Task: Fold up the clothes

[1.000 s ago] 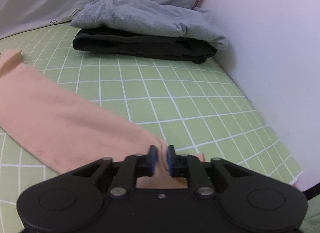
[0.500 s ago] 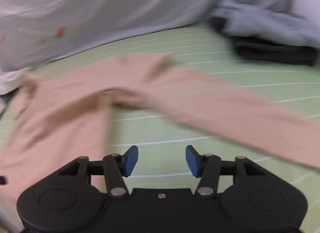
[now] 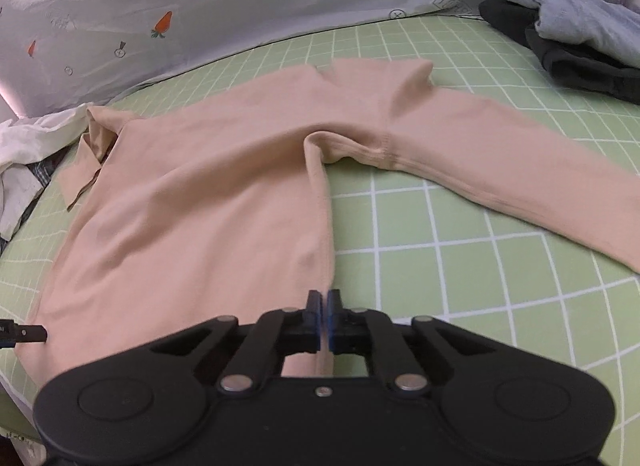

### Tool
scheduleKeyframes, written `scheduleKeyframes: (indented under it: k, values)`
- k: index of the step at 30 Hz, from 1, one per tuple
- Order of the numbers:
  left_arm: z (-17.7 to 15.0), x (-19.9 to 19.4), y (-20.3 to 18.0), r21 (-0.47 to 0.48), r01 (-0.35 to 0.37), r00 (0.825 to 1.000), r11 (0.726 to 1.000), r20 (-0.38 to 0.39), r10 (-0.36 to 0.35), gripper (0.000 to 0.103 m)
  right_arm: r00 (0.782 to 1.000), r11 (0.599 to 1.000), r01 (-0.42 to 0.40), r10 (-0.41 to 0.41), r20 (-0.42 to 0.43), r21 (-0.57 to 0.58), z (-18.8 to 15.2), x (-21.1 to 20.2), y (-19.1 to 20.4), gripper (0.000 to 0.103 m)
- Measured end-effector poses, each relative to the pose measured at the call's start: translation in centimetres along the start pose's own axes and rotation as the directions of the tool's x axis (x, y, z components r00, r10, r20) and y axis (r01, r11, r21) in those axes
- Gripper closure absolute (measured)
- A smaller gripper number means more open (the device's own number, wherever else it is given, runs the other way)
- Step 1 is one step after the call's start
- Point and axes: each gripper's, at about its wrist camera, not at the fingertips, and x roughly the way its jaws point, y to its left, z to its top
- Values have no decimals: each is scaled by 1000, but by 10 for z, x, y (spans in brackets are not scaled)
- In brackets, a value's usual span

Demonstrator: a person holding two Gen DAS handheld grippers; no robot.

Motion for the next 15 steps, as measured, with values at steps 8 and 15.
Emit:
scheduleKeyframes:
  k: [8, 15]
  values:
    - [-32, -15, 0, -43, 105, 992, 994, -69, -107, 95, 995, 995, 97, -96, 35, -29, -9, -40, -4, 100]
    - [-30, -26, 0, -18, 106, 993, 994, -53, -107, 85, 985, 985, 169, -170, -28, -39, -17, -27, -9, 90]
